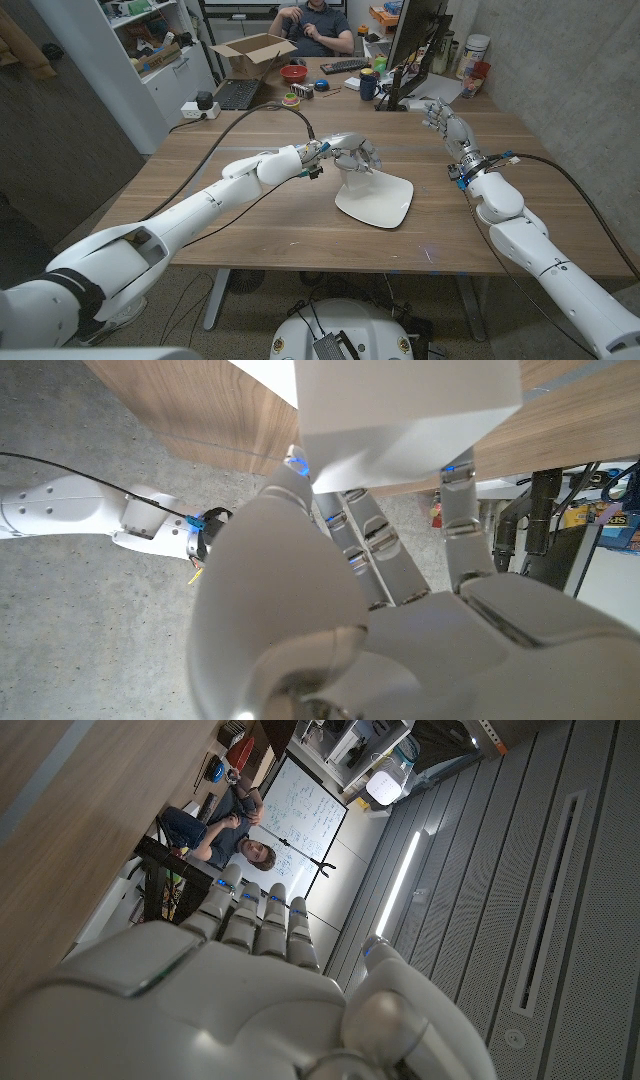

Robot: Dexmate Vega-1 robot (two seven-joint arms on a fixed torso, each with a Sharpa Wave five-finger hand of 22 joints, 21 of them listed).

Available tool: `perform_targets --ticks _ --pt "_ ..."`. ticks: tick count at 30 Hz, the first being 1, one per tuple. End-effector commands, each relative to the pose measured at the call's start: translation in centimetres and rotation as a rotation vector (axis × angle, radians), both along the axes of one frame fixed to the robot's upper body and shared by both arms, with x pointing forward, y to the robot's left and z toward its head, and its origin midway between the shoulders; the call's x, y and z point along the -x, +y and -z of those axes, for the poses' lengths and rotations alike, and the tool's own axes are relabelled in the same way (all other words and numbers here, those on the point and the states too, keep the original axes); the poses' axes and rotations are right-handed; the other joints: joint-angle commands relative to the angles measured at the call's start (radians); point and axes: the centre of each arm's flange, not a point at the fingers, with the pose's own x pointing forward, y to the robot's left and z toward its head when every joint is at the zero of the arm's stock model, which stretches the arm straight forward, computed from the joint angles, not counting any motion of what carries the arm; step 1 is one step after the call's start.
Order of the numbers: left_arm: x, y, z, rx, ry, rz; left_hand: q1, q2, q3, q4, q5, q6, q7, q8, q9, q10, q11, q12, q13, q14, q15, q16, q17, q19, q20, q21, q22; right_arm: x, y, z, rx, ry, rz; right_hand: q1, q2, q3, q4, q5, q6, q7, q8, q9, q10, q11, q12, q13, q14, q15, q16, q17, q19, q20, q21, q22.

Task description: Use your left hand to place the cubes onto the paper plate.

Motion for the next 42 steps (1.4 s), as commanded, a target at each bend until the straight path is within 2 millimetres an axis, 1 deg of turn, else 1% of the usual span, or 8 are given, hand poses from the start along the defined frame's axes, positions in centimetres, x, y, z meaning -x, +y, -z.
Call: perform_targets --ticks 1,10,12,14,19,29,42 --pt "0.0 -0.5 0.4 -0.036 0.044 0.025 0.092 0.098 0.032 -0.021 0.003 0.012 0.003 -0.005 0.002 0.006 0.005 0.005 0.003 0.032 -0.084 -0.004 0.04 0.129 -0.354 0.008 0.002 0.6 -0.3 0.1 -0.008 -0.014 0.006 -0.01 -0.001 -0.004 0.002 0.006 0.013 0.0 0.009 0.002 0.012 0.001 0.005 0.004 0.008 0.002 0.001 0.001 0.004 0.0 -0.003 0.005" --pt "-0.4 -0.8 0.9 -0.06 0.02 -0.007 0.089 0.098 0.037 -0.021 0.002 0.015 0.003 -0.009 0.002 0.006 0.003 0.006 0.002 0.033 -0.084 -0.009 0.041 0.125 -0.353 0.009 0.001 1.1 -0.4 0.1 -0.011 -0.025 0.006 -0.011 -0.002 -0.005 0.002 0.006 0.014 0.001 0.009 0.002 0.014 0.001 0.005 0.004 0.01 0.003 0.001 0.001 0.007 0.001 -0.004 0.005" --pt "-0.6 -0.8 1.0 -0.05 0.037 0.0 0.089 0.098 0.038 -0.021 0.002 0.017 0.003 -0.009 0.002 0.007 0.003 0.007 0.002 0.034 -0.084 -0.01 0.041 0.125 -0.353 0.009 0.001 1.2 -0.4 0.2 -0.012 -0.026 0.007 -0.012 -0.002 -0.006 0.002 0.006 0.014 0.0 0.01 0.002 0.014 -0.001 0.005 0.004 0.01 0.003 0.001 0.001 0.008 0.0 -0.004 0.005" --pt "-0.5 -0.9 1.0 -0.064 0.014 -0.019 0.088 0.098 0.039 -0.021 0.002 0.018 0.005 -0.01 0.002 0.008 0.005 0.007 0.0 0.034 -0.084 -0.011 0.042 0.124 -0.353 0.01 0.001 1.3 -0.4 0.2 -0.011 -0.026 0.009 -0.012 -0.002 -0.006 0.002 0.006 0.015 0.0 0.01 0.002 0.014 0.001 0.005 0.004 0.01 0.003 0.001 0.001 0.008 0.0 -0.004 0.005" --pt "-1.1 -0.8 1.3 -0.068 0.039 -0.024 0.086 0.098 0.041 -0.021 0.002 0.02 0.004 -0.011 0.003 0.009 0.005 0.008 0.0 0.037 -0.083 -0.012 0.042 0.123 -0.354 0.012 0.002 1.4 -0.4 0.2 -0.013 -0.029 0.011 -0.013 -0.003 -0.007 0.002 0.006 0.015 0.002 0.009 0.002 0.015 0.001 0.005 0.004 0.01 0.004 0.001 0.001 0.008 0.0 -0.005 0.005" --pt "-1.3 -1.0 1.4 -0.071 0.032 -0.031 0.084 0.099 0.047 -0.021 0.002 0.024 0.004 -0.015 0.003 0.011 0.001 0.011 -0.001 0.039 -0.083 -0.017 0.043 0.12 -0.354 0.013 0.001 1.3 -0.4 0.2 -0.011 -0.032 0.007 -0.014 -0.004 -0.008 0.003 0.006 0.016 0.002 0.009 0.002 0.016 0.004 0.005 0.004 0.011 0.005 0.001 0.001 0.01 0.002 -0.007 0.005" --pt "-1.5 -2.0 1.4 -0.105 -0.008 -0.038 0.082 0.098 0.053 -0.022 0.002 0.029 0.005 -0.017 0.003 0.01 0.001 0.012 -0.002 0.041 -0.084 -0.021 0.044 0.119 -0.354 0.016 0.001 1.1 -0.7 0.2 -0.024 -0.035 0.005 -0.016 -0.005 -0.009 0.003 0.006 0.017 0.002 0.009 0.002 0.017 0.003 0.005 0.004 0.013 0.006 0.001 0.001 0.011 0.003 -0.009 0.005"
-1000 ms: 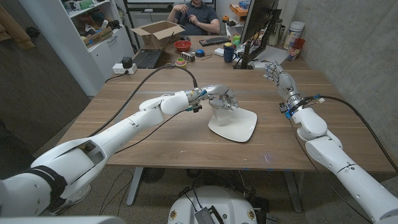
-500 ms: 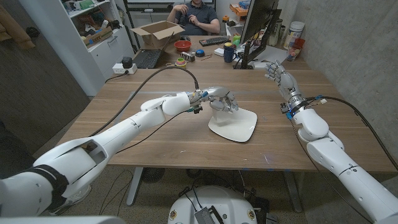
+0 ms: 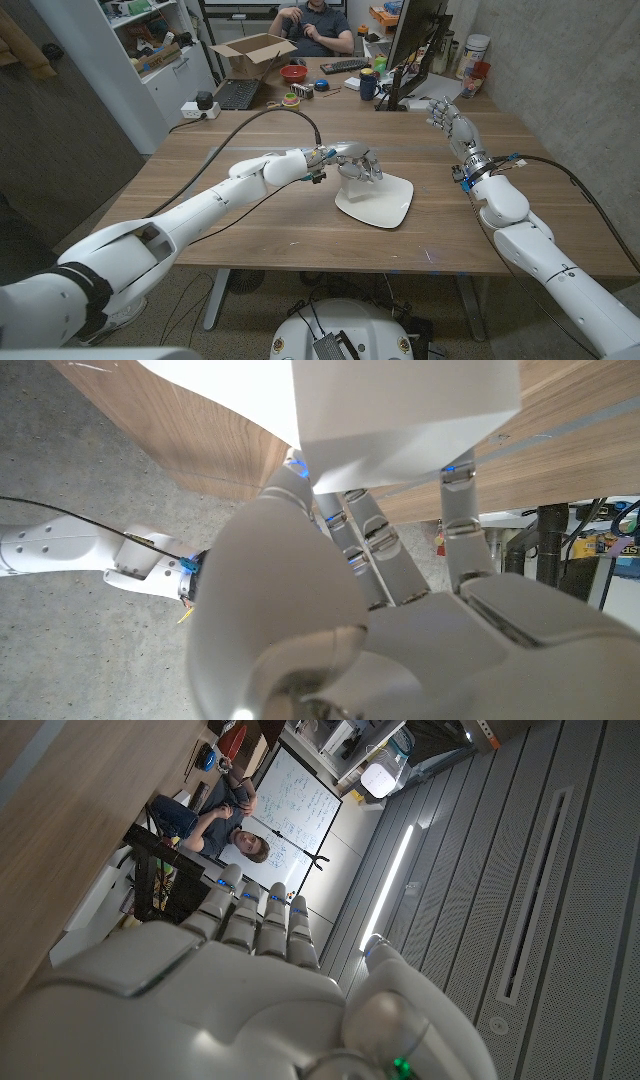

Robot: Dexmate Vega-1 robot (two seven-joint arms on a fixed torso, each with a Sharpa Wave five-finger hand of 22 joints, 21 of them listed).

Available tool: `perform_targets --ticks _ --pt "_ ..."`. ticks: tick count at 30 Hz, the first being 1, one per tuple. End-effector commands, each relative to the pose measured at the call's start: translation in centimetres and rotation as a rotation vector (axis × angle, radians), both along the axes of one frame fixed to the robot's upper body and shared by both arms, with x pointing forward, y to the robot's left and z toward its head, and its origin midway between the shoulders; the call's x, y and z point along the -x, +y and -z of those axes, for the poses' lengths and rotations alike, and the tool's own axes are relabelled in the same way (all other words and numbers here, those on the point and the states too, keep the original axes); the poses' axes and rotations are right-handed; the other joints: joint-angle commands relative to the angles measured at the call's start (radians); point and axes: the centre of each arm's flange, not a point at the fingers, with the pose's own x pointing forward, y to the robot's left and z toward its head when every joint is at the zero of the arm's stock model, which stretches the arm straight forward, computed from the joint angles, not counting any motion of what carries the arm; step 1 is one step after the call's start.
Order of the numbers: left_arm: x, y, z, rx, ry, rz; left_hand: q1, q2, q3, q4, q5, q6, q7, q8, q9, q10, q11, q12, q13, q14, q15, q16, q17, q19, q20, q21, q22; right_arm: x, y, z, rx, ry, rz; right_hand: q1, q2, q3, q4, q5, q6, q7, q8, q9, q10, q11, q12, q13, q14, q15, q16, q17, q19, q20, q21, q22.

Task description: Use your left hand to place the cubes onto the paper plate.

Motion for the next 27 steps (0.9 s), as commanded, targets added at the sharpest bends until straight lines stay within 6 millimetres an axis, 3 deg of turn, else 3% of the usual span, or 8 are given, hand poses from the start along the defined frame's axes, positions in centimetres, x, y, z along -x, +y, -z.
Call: perform_targets --ticks 1,27 --pt "-0.3 -0.8 0.1 -0.019 -0.02 0.001 0.083 0.097 0.042 -0.033 0.002 0.012 0.002 -0.002 0.003 0.009 -0.001 0.005 0.003 0.037 -0.085 0.002 0.008 0.118 -0.354 0.006 0.006 -0.3 -0.2 0.1 -0.006 0.0 0.004 -0.011 0.0 -0.005 -0.001 0.006 0.008 0.004 0.009 0.002 0.012 -0.002 0.005 0.003 0.01 0.003 0.001 0.001 0.007 0.007 -0.002 0.005" --pt "-1.0 -2.8 0.6 -0.091 -0.043 -0.002 0.073 0.097 0.058 -0.031 0.002 0.017 0.002 -0.011 0.004 0.011 0.001 0.007 -0.002 0.04 -0.083 -0.01 0.007 0.112 -0.354 0.009 0.005 -0.9 -0.7 -0.1 -0.012 0.002 0.002 -0.013 -0.002 -0.007 -0.002 0.006 0.01 0.004 0.009 0.002 0.012 -0.003 0.004 0.003 0.012 0.004 0.0 0.001 0.009 0.009 -0.006 0.005"
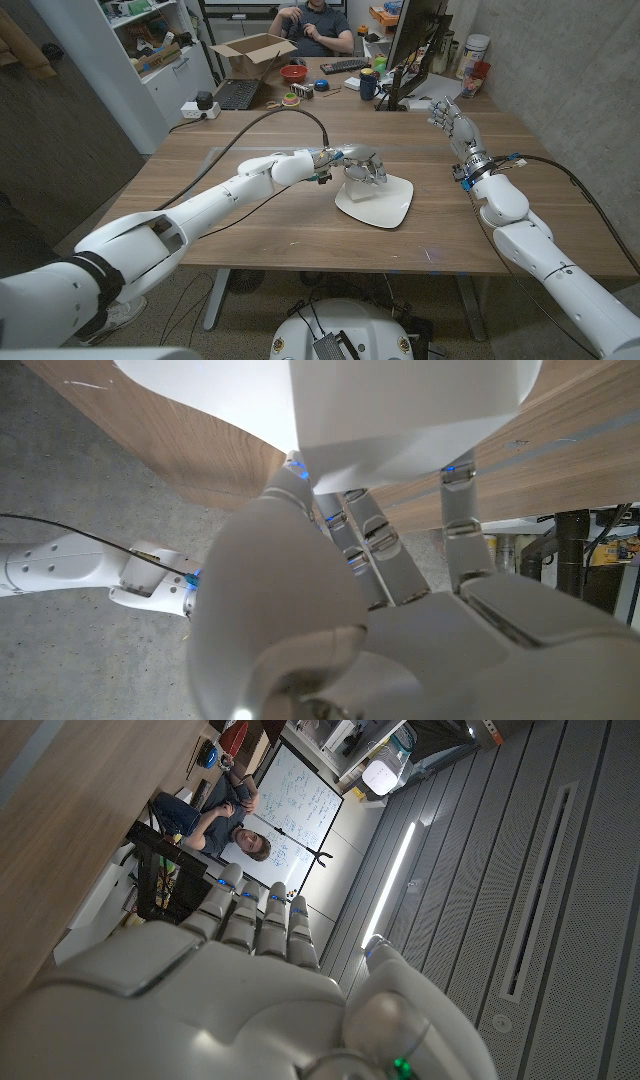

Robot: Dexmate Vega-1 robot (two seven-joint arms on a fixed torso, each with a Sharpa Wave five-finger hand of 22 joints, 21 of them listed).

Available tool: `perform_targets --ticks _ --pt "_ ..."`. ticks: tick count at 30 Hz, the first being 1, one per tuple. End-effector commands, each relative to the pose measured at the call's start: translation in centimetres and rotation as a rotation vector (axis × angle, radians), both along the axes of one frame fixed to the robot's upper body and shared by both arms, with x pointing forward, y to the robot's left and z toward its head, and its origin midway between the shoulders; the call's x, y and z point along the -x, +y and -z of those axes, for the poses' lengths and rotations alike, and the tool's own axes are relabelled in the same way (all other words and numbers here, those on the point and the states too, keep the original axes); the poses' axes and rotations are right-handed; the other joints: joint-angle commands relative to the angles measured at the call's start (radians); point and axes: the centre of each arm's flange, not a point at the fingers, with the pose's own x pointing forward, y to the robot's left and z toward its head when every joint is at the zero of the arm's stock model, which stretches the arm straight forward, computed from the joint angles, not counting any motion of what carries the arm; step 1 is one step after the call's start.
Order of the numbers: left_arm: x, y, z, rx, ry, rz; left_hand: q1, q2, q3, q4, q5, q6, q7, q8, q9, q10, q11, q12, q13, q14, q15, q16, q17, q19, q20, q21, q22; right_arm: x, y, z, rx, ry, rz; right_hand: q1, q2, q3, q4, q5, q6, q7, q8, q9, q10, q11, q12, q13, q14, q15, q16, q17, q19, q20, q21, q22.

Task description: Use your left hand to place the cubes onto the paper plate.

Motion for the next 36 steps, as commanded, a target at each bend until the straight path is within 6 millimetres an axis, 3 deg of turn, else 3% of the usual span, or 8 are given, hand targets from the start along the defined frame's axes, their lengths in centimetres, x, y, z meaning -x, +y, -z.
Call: perform_targets --ticks 1,36 --pt "-0.1 -1.1 0.1 -0.046 -0.036 -0.009 0.082 0.087 0.05 -0.039 0.002 0.013 -0.001 -0.003 0.001 0.008 0.004 0.004 0.002 0.035 -0.082 0.002 0.002 0.112 -0.354 0.006 0.004 -0.2 -0.2 0.0 -0.005 -0.001 -0.002 -0.009 0.002 -0.003 0.002 0.006 0.006 0.0 0.009 0.002 0.006 0.002 0.004 0.003 0.008 0.0 0.0 0.001 0.002 0.002 -0.006 0.005" --pt "1.8 -2.9 1.2 -0.127 -0.178 -0.013 0.058 0.081 0.068 -0.036 0.0 0.014 -0.008 -0.017 0.002 0.0 -0.005 0.001 -0.007 0.035 -0.085 -0.016 -0.001 0.105 -0.347 0.008 0.003 0.2 -0.5 0.1 -0.012 -0.019 -0.008 -0.012 0.001 -0.006 0.003 0.007 0.007 -0.001 0.008 0.002 0.01 0.005 0.005 0.003 0.01 0.002 0.0 0.001 0.005 0.003 -0.012 0.006"
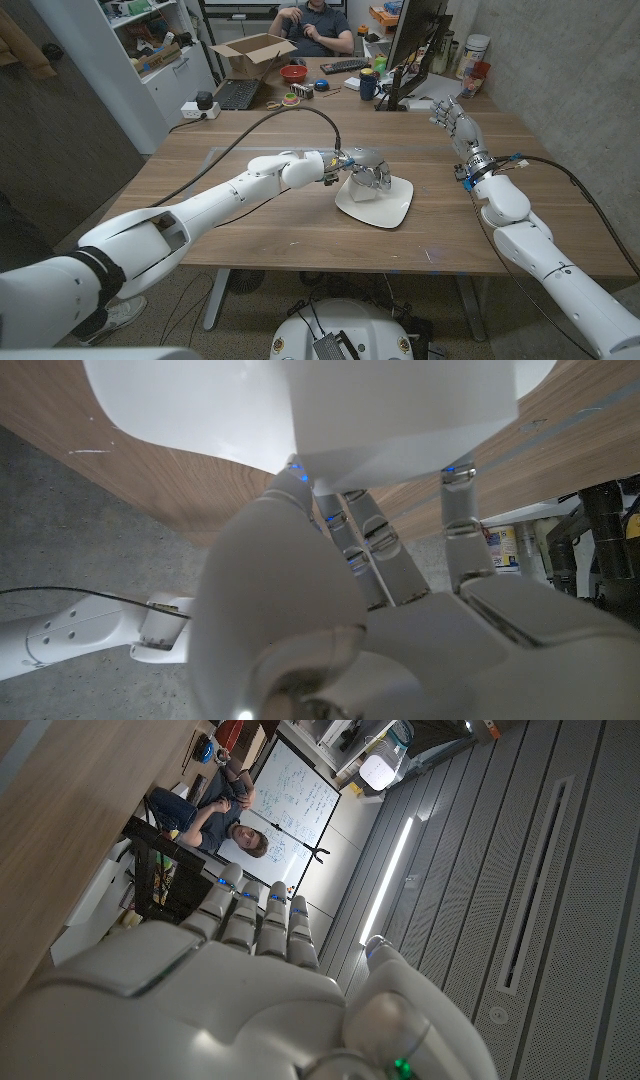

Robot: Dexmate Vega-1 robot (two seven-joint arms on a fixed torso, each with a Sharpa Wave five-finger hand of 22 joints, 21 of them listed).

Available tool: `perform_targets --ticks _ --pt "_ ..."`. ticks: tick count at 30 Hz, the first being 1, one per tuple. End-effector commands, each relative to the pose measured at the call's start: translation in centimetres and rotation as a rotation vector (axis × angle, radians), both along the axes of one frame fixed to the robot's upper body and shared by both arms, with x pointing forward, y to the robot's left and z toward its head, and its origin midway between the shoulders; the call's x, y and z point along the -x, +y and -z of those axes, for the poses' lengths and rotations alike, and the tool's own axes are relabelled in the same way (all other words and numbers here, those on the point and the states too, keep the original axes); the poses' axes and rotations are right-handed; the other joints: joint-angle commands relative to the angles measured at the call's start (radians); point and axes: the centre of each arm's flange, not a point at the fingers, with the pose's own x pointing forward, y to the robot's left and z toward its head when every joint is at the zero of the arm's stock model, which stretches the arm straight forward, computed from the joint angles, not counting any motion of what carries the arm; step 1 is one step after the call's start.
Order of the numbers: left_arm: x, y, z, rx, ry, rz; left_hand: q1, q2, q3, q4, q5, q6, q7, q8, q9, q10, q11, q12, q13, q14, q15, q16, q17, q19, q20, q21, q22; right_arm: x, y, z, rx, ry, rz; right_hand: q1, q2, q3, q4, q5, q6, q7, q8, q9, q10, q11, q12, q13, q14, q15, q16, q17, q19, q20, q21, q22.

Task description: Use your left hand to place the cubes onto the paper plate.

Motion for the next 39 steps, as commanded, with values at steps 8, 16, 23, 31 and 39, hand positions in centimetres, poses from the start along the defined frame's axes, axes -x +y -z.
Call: perform_targets --ticks 8,16,23,31,39 --pt "1.2 -0.5 0.4 -0.019 -0.035 0.01 0.044 0.062 0.06 -0.041 -0.001 -0.002 -0.011 -0.015 0.002 -0.022 -0.004 -0.01 -0.006 0.007 -0.084 -0.03 -0.011 0.082 -0.335 -0.014 -0.002 0.3 -0.1 0.0 -0.002 -0.008 -0.005 -0.009 0.005 -0.003 -0.001 0.007 0.007 -0.002 0.008 0.002 0.004 -0.002 0.004 0.003 0.011 0.001 0.0 0.001 0.005 0.004 -0.003 0.006" --pt "1.4 -0.7 0.5 -0.049 -0.053 -0.012 -0.009 0.034 0.048 -0.026 -0.004 -0.038 -0.023 -0.025 0.015 -0.053 -0.01 -0.032 -0.023 -0.026 -0.078 -0.052 -0.039 0.059 -0.328 -0.031 -0.002 0.4 -0.2 0.0 -0.007 -0.008 -0.008 -0.009 0.006 -0.003 -0.001 0.007 0.007 -0.001 0.008 0.002 0.005 -0.003 0.004 0.003 0.012 0.0 0.0 0.001 0.005 0.004 -0.005 0.006" --pt "1.4 -0.7 0.9 -0.059 -0.062 -0.018 0.005 0.041 0.062 -0.038 -0.002 -0.037 -0.013 -0.022 0.021 -0.046 -0.012 -0.035 -0.034 -0.018 -0.084 -0.044 -0.048 0.066 -0.339 -0.035 0.0 0.5 -0.3 0.1 -0.009 -0.014 -0.007 -0.01 0.007 -0.003 0.0 0.008 0.007 0.0 0.008 0.002 0.005 -0.003 0.004 0.003 0.013 0.001 0.0 0.001 0.007 0.004 -0.005 0.006" --pt "1.1 -0.6 1.2 -0.059 -0.056 -0.025 0.011 0.041 0.063 -0.044 -0.002 -0.026 -0.012 -0.018 0.022 -0.034 -0.015 -0.033 -0.038 -0.009 -0.085 -0.038 -0.05 0.071 -0.337 -0.031 0.002 0.6 -0.3 0.2 -0.009 -0.011 -0.009 -0.01 0.006 -0.003 0.0 0.008 0.006 0.0 0.007 0.002 0.005 -0.005 0.004 0.003 0.015 0.002 0.001 0.001 0.008 0.006 -0.007 0.006" --pt "1.0 -0.6 1.6 -0.07 -0.079 -0.039 0.01 0.041 0.064 -0.045 -0.002 -0.021 -0.013 -0.017 0.021 -0.033 -0.015 -0.034 -0.041 -0.007 -0.084 -0.037 -0.052 0.072 -0.335 -0.03 0.002 0.5 -0.5 0.1 -0.008 -0.01 -0.007 -0.011 0.006 -0.004 0.0 0.008 0.007 0.001 0.008 0.002 0.006 -0.002 0.004 0.003 0.016 0.002 0.001 0.001 0.01 0.006 -0.008 0.006"
